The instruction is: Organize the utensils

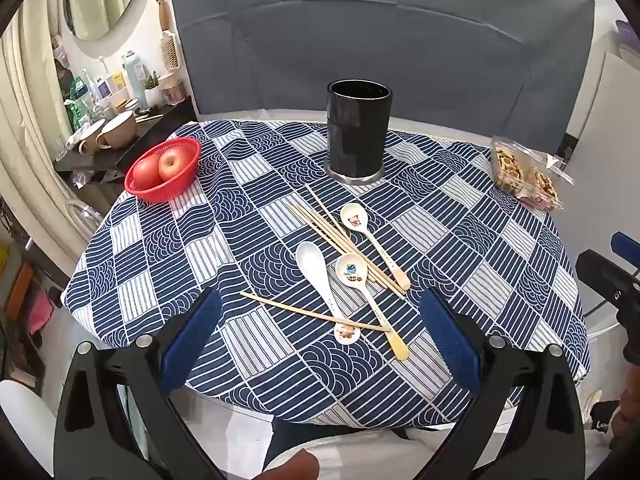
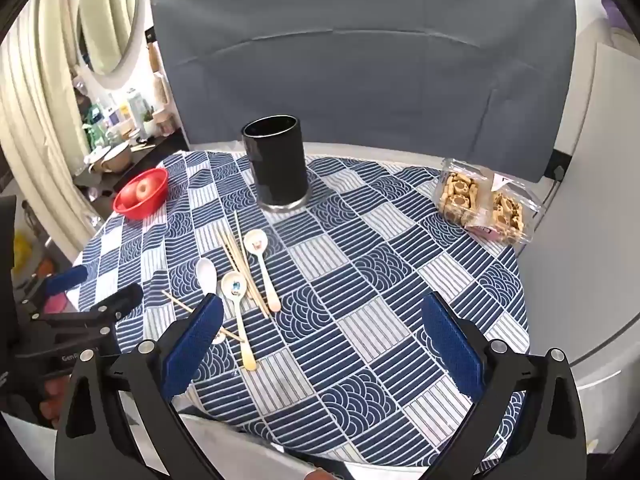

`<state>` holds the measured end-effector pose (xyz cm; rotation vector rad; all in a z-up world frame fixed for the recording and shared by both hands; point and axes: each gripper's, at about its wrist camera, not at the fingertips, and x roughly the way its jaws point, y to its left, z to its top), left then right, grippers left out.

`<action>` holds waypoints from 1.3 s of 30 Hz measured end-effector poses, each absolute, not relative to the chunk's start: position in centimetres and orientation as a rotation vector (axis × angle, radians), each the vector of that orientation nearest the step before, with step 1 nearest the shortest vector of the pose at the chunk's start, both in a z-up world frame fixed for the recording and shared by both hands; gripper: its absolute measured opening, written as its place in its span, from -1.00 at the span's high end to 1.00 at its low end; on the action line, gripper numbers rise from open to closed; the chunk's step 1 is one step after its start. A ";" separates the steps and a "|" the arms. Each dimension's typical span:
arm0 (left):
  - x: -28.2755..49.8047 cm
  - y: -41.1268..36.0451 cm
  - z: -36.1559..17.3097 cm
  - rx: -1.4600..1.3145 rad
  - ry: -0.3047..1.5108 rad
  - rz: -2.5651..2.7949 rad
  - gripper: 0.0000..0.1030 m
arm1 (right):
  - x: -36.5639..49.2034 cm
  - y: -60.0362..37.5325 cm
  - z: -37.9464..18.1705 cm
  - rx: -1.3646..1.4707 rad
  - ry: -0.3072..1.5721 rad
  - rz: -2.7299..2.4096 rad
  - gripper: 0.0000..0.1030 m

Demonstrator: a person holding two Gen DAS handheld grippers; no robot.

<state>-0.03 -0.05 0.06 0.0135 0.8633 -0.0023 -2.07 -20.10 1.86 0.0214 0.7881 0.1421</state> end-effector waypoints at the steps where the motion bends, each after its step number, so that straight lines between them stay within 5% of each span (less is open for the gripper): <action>1: -0.6 0.2 0.1 0.010 0.832 -0.007 -0.89 | -2.1 -20.1 1.9 0.019 0.796 0.140 -0.85; 39: -0.9 -0.6 -0.2 0.069 0.868 -0.001 -0.89 | -2.5 -19.9 1.9 0.031 0.800 0.122 -0.85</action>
